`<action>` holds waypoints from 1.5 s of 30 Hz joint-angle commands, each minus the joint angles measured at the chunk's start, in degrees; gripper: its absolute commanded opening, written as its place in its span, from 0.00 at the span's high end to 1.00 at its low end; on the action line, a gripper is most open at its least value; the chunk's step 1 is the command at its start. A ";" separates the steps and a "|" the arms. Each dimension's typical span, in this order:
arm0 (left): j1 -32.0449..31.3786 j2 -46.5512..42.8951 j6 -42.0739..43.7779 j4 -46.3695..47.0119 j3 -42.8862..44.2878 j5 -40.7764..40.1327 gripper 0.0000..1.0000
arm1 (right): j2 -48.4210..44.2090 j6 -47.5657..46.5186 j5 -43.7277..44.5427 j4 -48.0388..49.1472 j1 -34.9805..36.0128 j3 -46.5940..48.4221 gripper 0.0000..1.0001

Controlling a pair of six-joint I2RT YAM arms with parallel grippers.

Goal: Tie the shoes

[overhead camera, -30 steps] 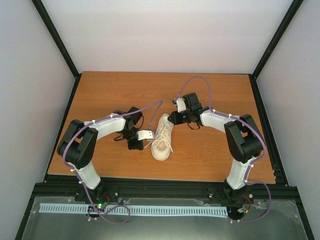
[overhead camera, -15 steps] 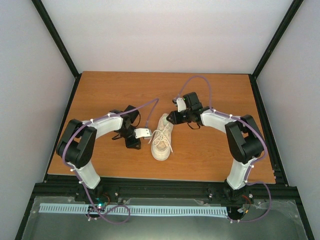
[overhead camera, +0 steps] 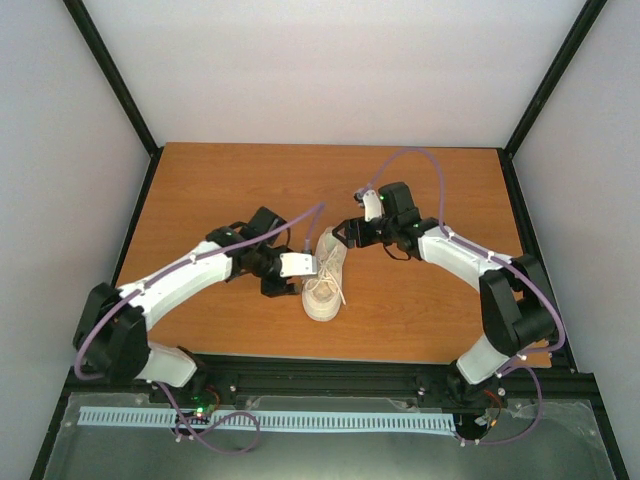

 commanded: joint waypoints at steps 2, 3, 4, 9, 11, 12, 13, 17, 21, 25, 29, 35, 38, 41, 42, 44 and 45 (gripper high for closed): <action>-1.73 8.43 -4.85 3.37 3.52 -6.58 0.40 | 3.72 1.51 -1.80 1.62 1.93 0.79 0.38; -2.15 9.38 -5.20 3.35 4.08 -6.82 0.40 | 4.12 1.67 -1.85 1.68 2.17 0.80 0.40; -2.62 9.98 -5.47 3.58 4.31 -7.00 0.39 | 4.44 1.85 -2.19 1.94 2.28 0.72 0.42; -3.19 9.97 -5.83 3.68 4.15 -6.53 0.41 | 5.11 1.64 -2.27 0.92 3.02 0.21 0.45; -3.19 9.51 -6.01 3.36 4.23 -5.46 0.41 | 5.07 1.49 -2.00 0.29 3.11 0.02 0.45; -3.19 9.21 -6.33 3.34 4.31 -4.87 0.41 | 5.11 1.45 -1.84 0.11 3.07 -0.05 0.45; -3.25 8.99 -6.62 3.56 4.46 -4.45 0.41 | 5.10 1.45 -1.62 -0.14 3.07 -0.03 0.45; -3.70 10.08 -7.45 4.48 5.24 -3.90 0.41 | 5.18 1.32 -0.75 -0.72 3.20 0.17 0.51; -3.80 12.08 -7.58 3.89 6.22 -4.32 0.42 | 5.46 1.08 -0.60 -1.16 3.29 0.23 0.55; -4.25 12.23 -7.20 3.29 6.29 -2.95 0.41 | 5.56 0.91 -0.34 -1.59 3.36 -0.14 0.56; -5.52 13.44 -6.54 3.11 5.99 -4.51 0.41 | 5.43 0.92 0.19 -1.70 3.36 -0.59 0.56; -5.56 12.88 -6.90 3.30 6.78 -5.81 0.78 | 5.29 0.35 0.35 -2.38 3.38 -0.51 0.76; -5.56 11.58 -6.50 3.30 6.45 -7.01 0.91 | 4.85 -0.15 1.18 -2.91 3.38 -0.51 0.84; -5.56 10.77 -6.40 3.20 6.42 -7.76 0.99 | 4.63 -0.60 1.47 -3.38 3.32 -0.54 0.90; -5.55 10.59 -6.39 3.09 6.42 -7.87 0.99 | 4.48 -0.62 1.46 -3.39 3.34 -0.56 0.92; -5.48 10.29 -6.48 2.79 6.63 -8.36 0.99 | 4.03 -0.72 1.59 -3.53 3.37 -0.80 0.95; -5.43 10.13 -6.54 2.62 6.72 -8.83 0.99 | 3.68 -0.79 1.69 -3.56 3.36 -0.95 0.96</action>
